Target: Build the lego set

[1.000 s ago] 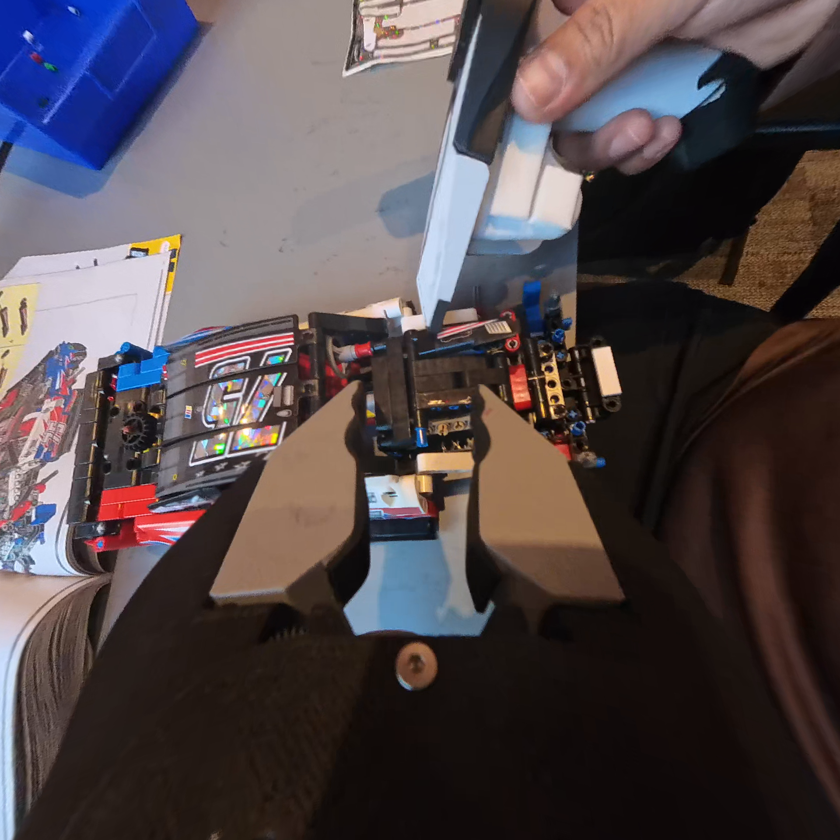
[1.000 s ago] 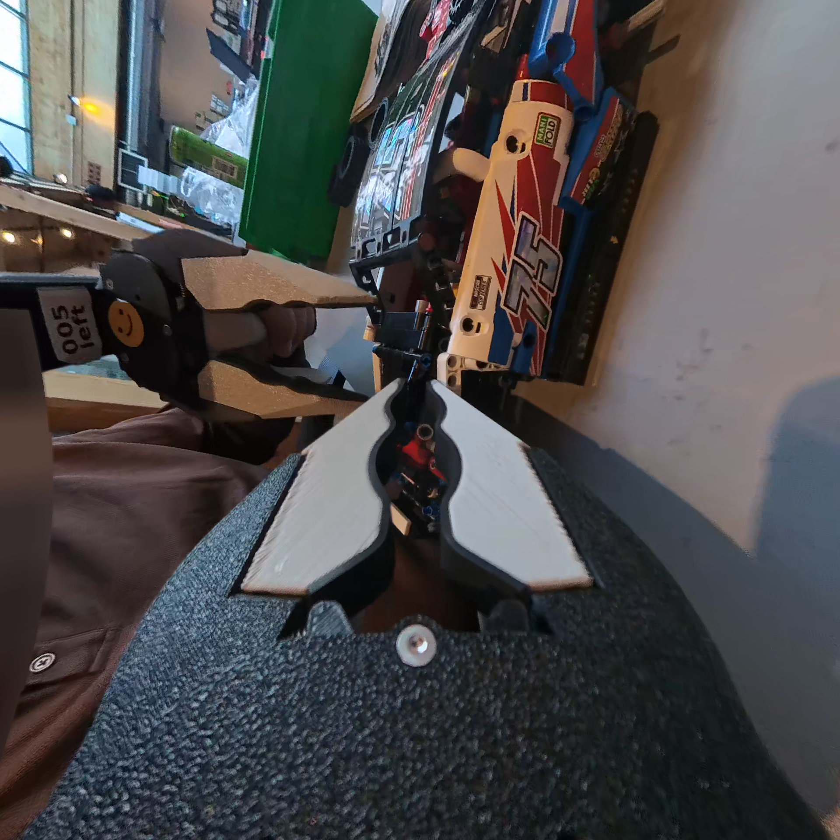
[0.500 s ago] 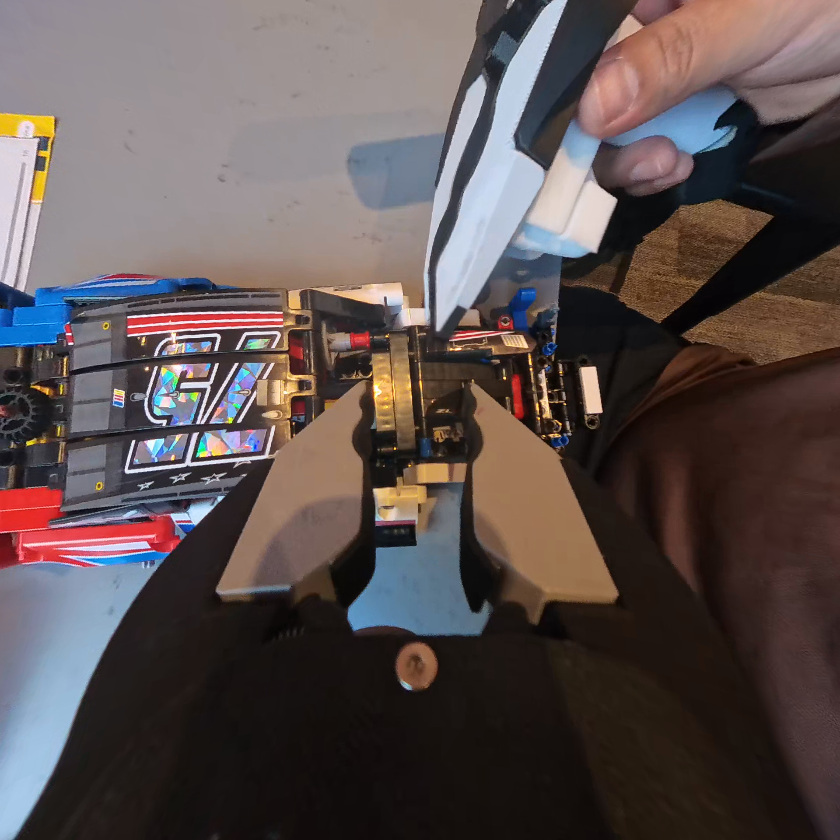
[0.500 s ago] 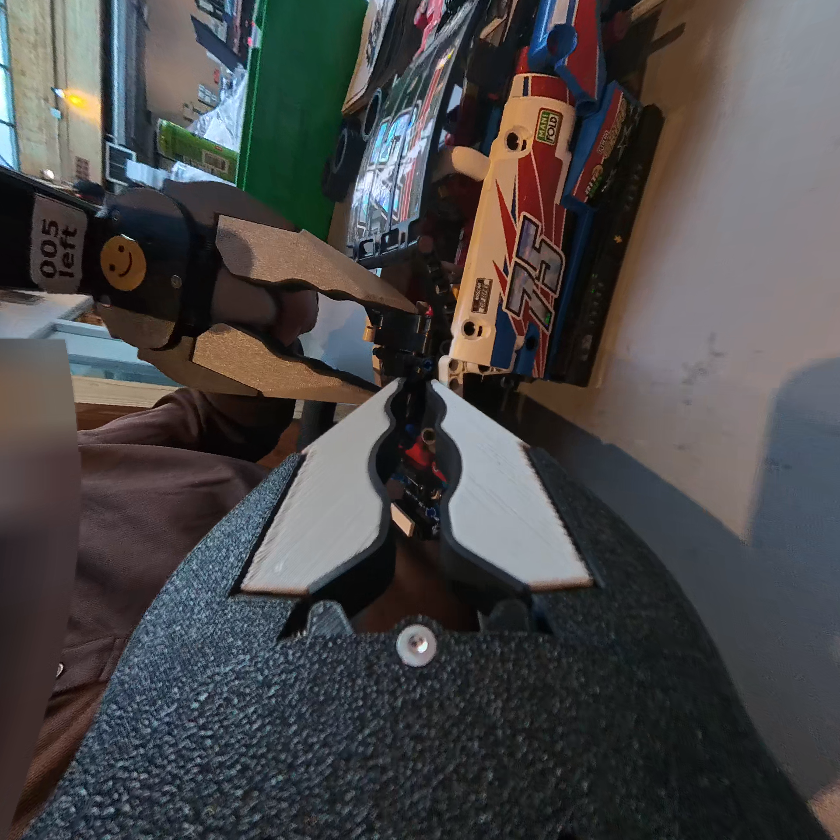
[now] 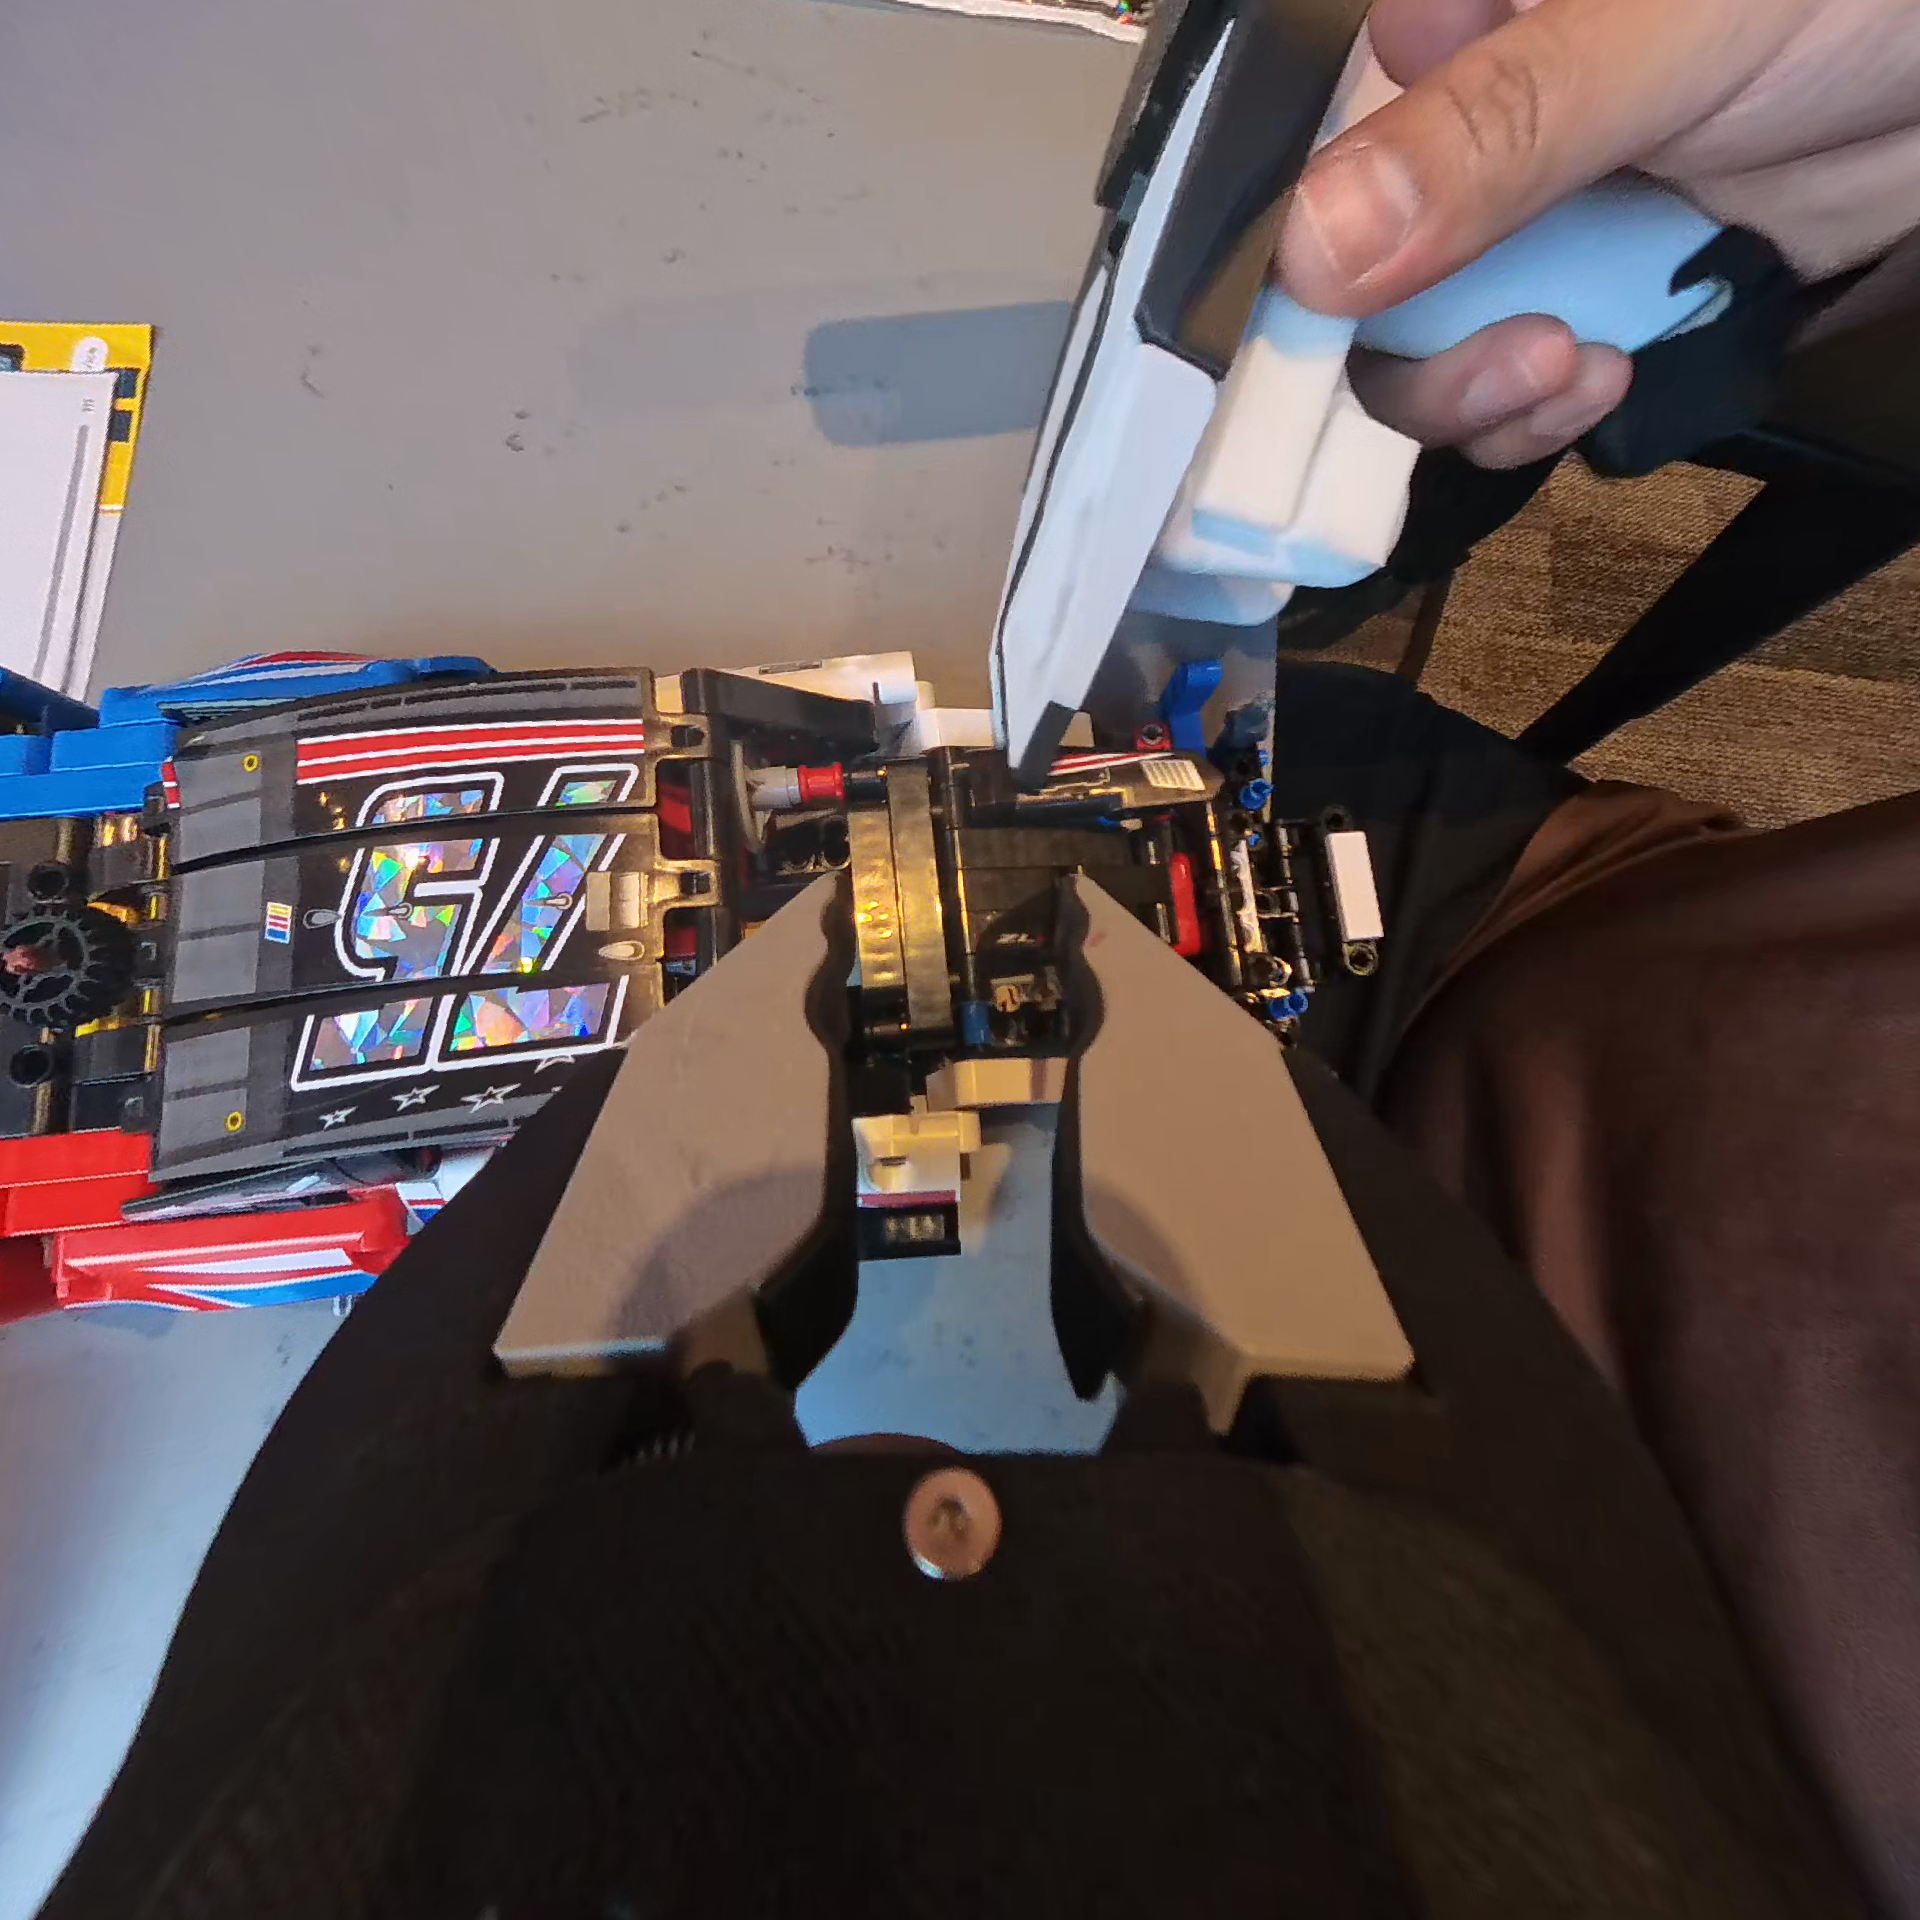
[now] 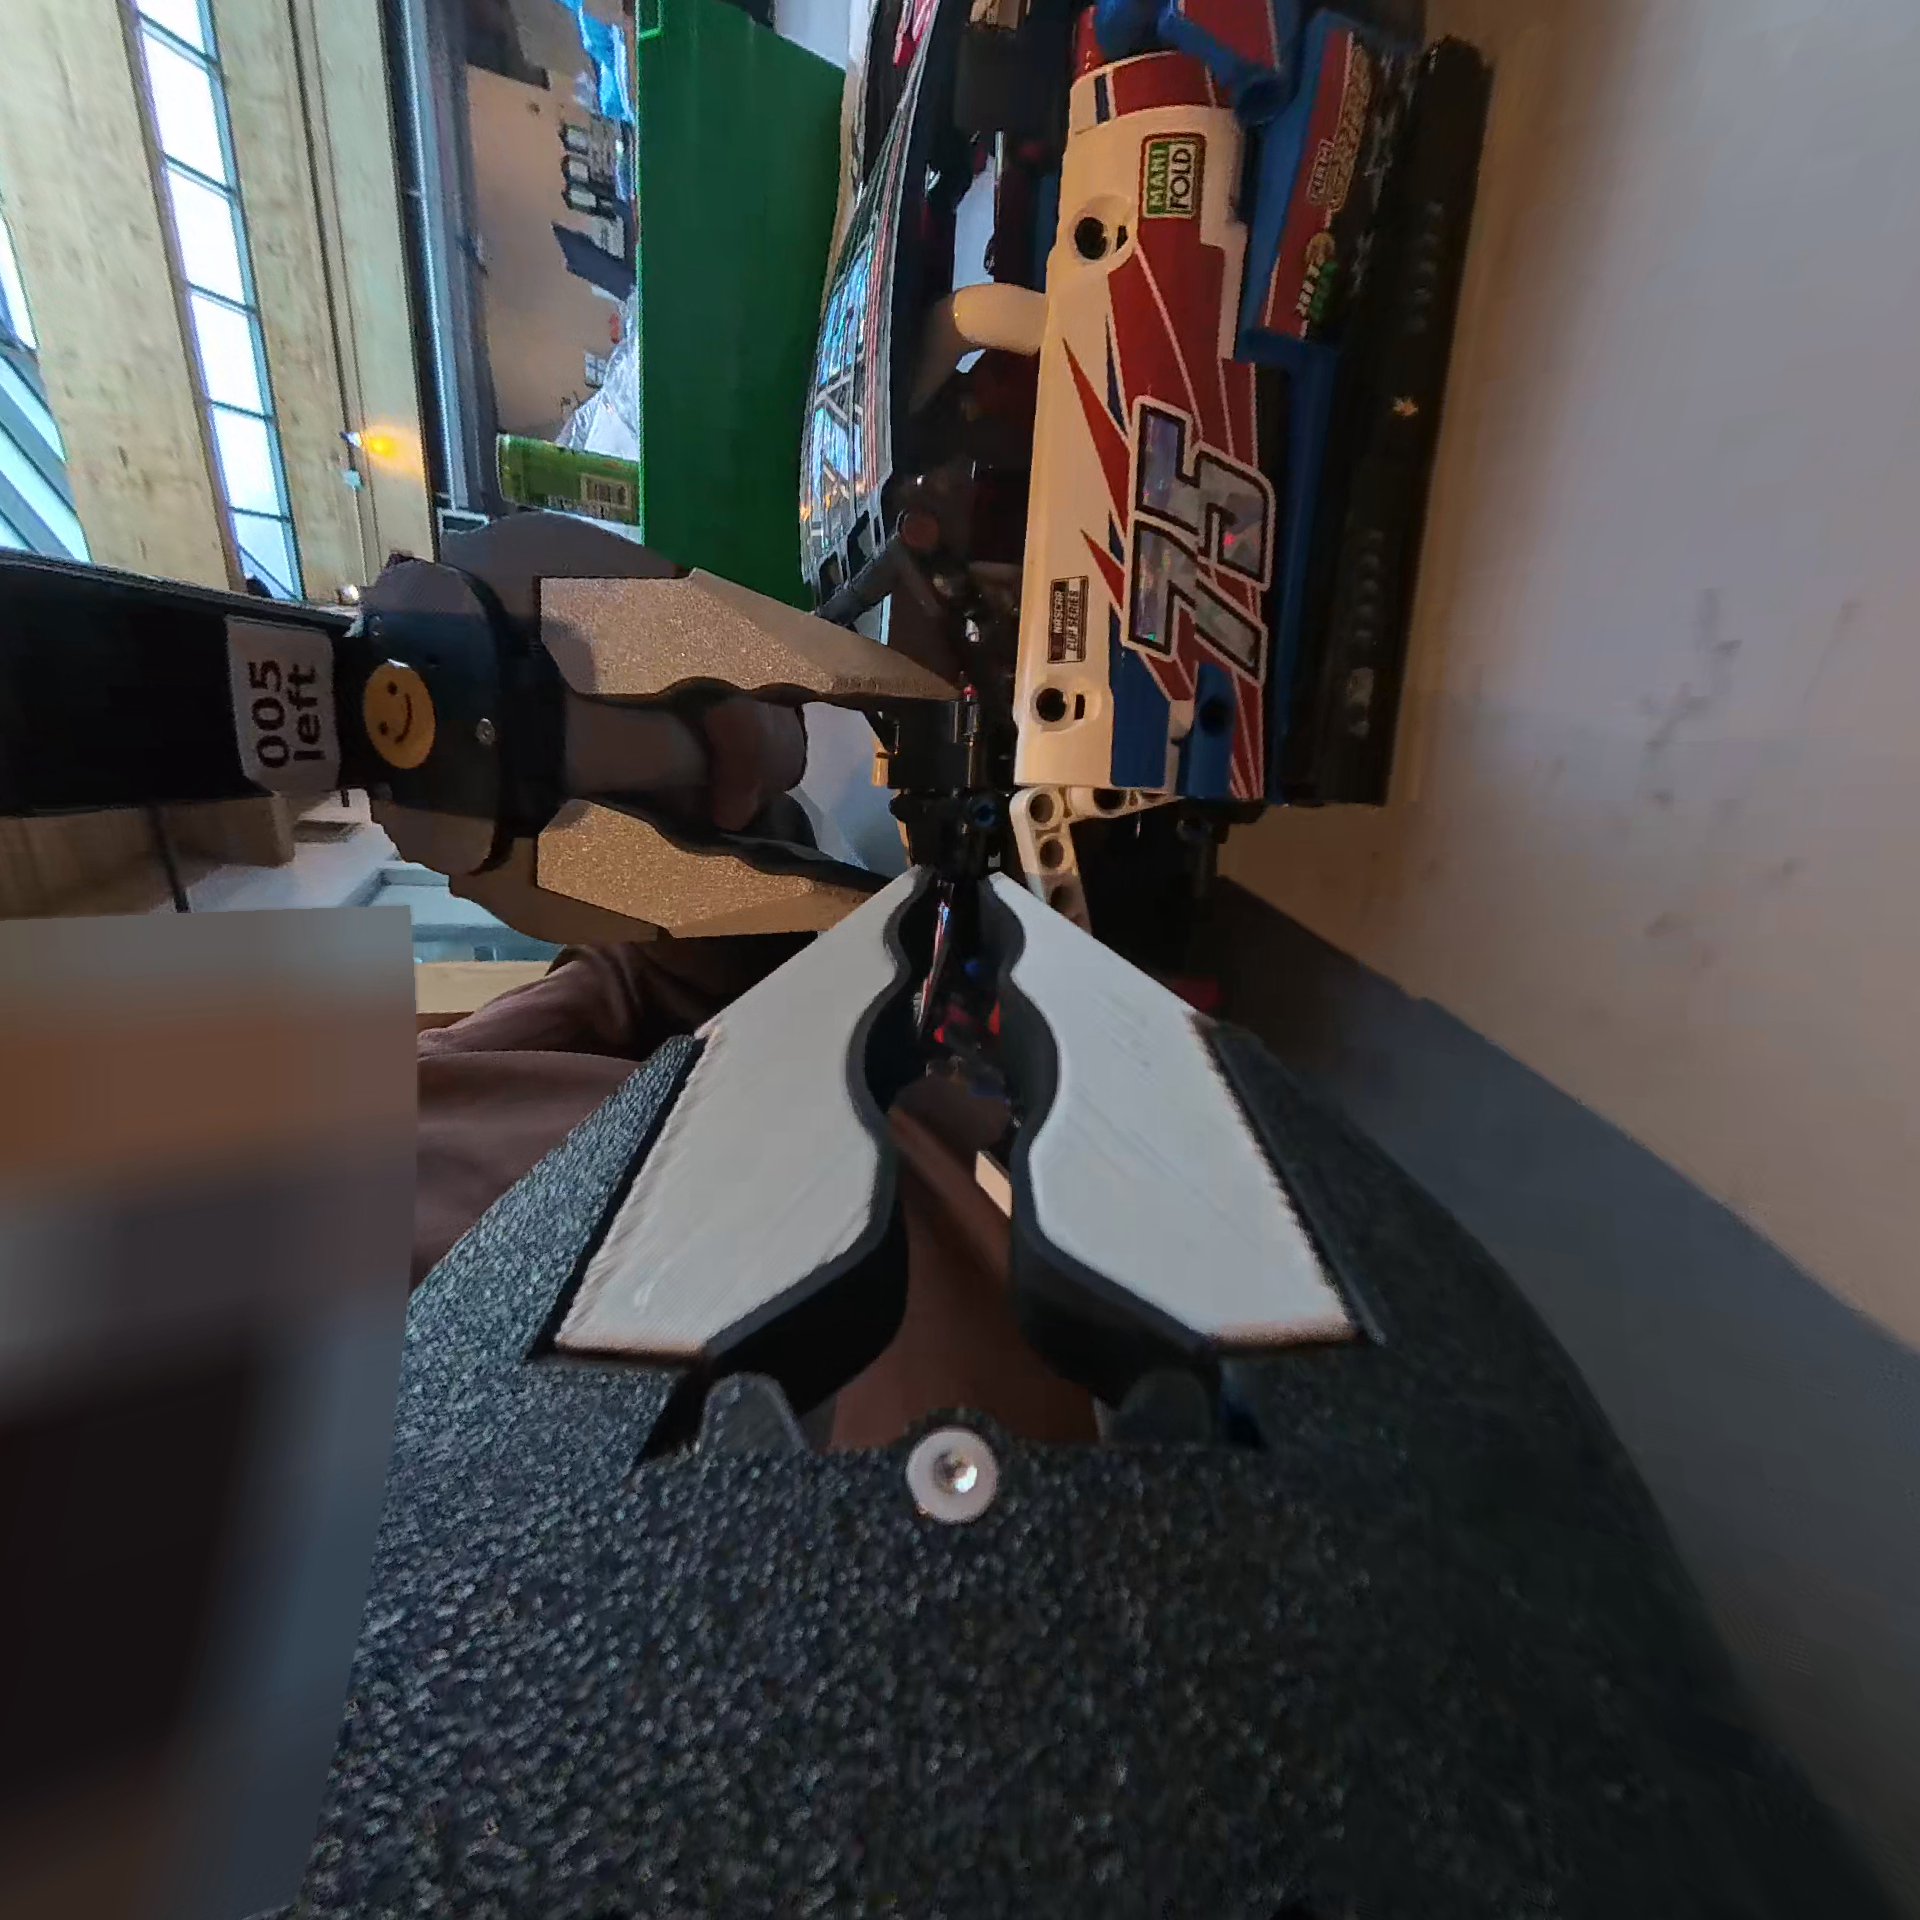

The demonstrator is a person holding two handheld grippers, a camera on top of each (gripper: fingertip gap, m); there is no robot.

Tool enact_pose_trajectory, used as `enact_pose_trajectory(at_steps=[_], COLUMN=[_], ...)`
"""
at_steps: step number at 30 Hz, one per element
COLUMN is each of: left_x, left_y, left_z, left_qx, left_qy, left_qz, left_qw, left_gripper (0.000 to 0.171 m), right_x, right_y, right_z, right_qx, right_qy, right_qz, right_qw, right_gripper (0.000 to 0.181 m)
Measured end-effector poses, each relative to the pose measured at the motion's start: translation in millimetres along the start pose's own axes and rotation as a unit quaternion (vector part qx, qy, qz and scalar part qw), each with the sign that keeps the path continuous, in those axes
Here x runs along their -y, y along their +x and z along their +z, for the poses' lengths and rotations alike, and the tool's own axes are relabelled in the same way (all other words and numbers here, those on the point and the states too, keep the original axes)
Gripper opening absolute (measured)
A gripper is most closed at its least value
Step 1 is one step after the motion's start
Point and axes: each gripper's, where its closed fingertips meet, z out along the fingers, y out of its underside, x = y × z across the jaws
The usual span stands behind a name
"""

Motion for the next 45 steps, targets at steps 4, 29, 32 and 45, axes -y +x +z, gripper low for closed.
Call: enact_pose_trajectory(at_steps=[4, 29, 32, 45], left_x=[0, -1, -1, -1], left_y=[0, -5, -5, -10], left_z=[0, -1, -1, -1], left_qx=[0.000, 0.002, 0.001, 0.011], left_qy=[0.005, 0.030, 0.032, 0.040], left_qz=[0.001, -0.002, 0.001, -0.005], left_qw=[1.000, 1.000, 0.999, 0.999], left_gripper=[0.036, 0.036, 0.036, 0.036], right_x=[0, -2, 2, 7], right_y=[-1, 1, -3, -3], right_z=[0, 4, 7, 7], right_qx=[0.003, -0.041, -0.011, 0.021], right_qy=[0.006, 0.058, 0.070, 0.097], right_qz=[0.017, -0.048, -0.027, -0.004], right_qw=[1.000, 0.996, 0.997, 0.995], right_gripper=[0.008, 0.009, 0.011, 0.005])
